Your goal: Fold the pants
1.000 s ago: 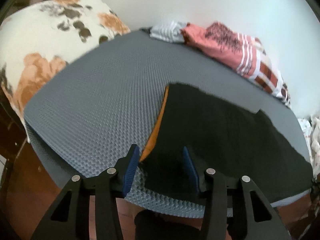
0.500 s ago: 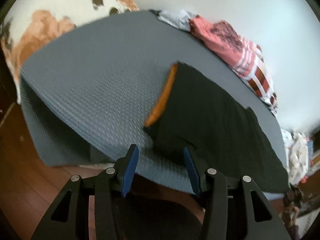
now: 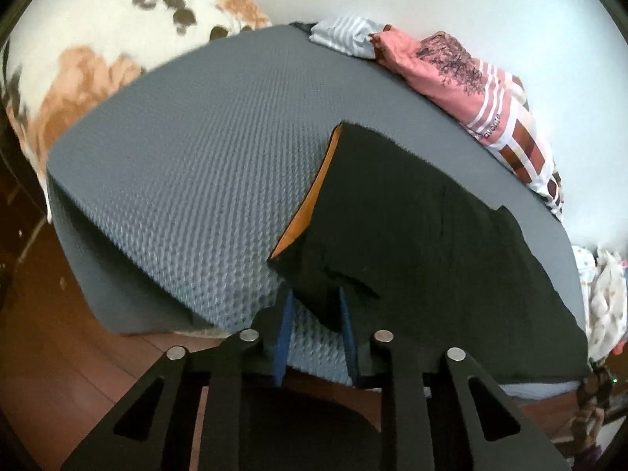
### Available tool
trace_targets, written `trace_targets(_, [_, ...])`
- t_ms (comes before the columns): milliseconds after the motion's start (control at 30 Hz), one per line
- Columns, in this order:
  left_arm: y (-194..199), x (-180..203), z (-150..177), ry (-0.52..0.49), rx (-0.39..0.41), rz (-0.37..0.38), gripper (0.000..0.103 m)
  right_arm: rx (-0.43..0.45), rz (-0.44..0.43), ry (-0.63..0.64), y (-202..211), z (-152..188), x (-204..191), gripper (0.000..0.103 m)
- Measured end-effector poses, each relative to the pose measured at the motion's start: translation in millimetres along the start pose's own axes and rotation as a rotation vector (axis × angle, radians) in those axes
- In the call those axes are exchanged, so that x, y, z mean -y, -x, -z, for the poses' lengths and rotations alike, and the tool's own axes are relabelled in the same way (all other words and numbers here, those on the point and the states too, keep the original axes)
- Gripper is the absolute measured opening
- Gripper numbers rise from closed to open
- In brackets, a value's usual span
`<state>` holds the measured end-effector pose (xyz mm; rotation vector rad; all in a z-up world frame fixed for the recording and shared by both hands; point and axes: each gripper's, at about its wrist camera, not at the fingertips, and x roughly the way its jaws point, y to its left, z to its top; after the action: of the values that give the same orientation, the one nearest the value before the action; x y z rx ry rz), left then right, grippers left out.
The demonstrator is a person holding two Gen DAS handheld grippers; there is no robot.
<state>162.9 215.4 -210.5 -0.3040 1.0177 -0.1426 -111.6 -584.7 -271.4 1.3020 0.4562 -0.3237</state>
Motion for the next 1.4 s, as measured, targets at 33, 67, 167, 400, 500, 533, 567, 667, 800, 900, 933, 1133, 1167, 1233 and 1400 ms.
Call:
trace_targets(33, [2, 1, -6, 0.001, 0.011, -0.001, 0.011, 0.002, -0.001, 0.002, -1, 0, -1, 0.035])
trace_targets(67, [3, 2, -13, 0.005, 0.019, 0.009, 0.011, 0.006, -0.002, 0.004, -2, 1, -1, 0.035])
trace_targets(167, [7, 11, -33, -0.023, 0.058, 0.017, 0.011, 0.010, -0.003, 0.004, -1, 1, -1, 0.035])
trace_targets(400, [-19, -10, -18, -0.035, 0.031, -0.043, 0.011, 0.021, -0.017, 0.002, -1, -1, 0, 0.035])
trace_targets(500, [-21, 0, -17, -0.079, 0.050, -0.086, 0.011, 0.014, -0.013, 0.006, -3, -4, -2, 0.035])
trace_targets(533, [-20, 3, -17, -0.092, 0.056, -0.092, 0.012, 0.012, -0.012, 0.007, -4, -5, -3, 0.035])
trace_targets(567, [-20, 4, -18, -0.104, 0.060, -0.095, 0.012, 0.011, -0.013, 0.007, -4, -6, -3, 0.035])
trace_targets(667, [-18, 5, -20, -0.139, 0.082, -0.110, 0.019, 0.012, -0.028, -0.008, -5, -6, -2, 0.035])
trace_targets(800, [-3, 11, -26, -0.169, 0.143, -0.222, 0.030, 0.001, -0.038, -0.025, -6, -9, -2, 0.036])
trace_targets(900, [19, 16, -33, -0.146, 0.217, -0.248, 0.046, -0.005, -0.044, -0.026, -7, -9, 0, 0.036])
trace_targets(933, [26, 24, -34, -0.147, 0.242, -0.222, 0.048, -0.006, -0.046, -0.025, -6, -9, 0, 0.036])
trace_targets(1133, [-12, 83, -20, -0.345, 0.118, -0.129, 0.048, -0.016, -0.046, -0.019, -5, -9, 3, 0.032])
trace_targets(1167, [-25, 90, -16, -0.370, 0.075, -0.142, 0.048, -0.017, -0.018, 0.000, -5, -9, 2, 0.022])
trace_targets(1233, [-49, 94, -8, -0.381, -0.002, -0.148, 0.048, -0.022, 0.062, 0.043, -6, -10, 1, 0.008])
trace_targets(1400, [-54, 91, -8, -0.339, 0.008, -0.137, 0.048, -0.028, 0.065, 0.088, -4, -14, -6, 0.007])
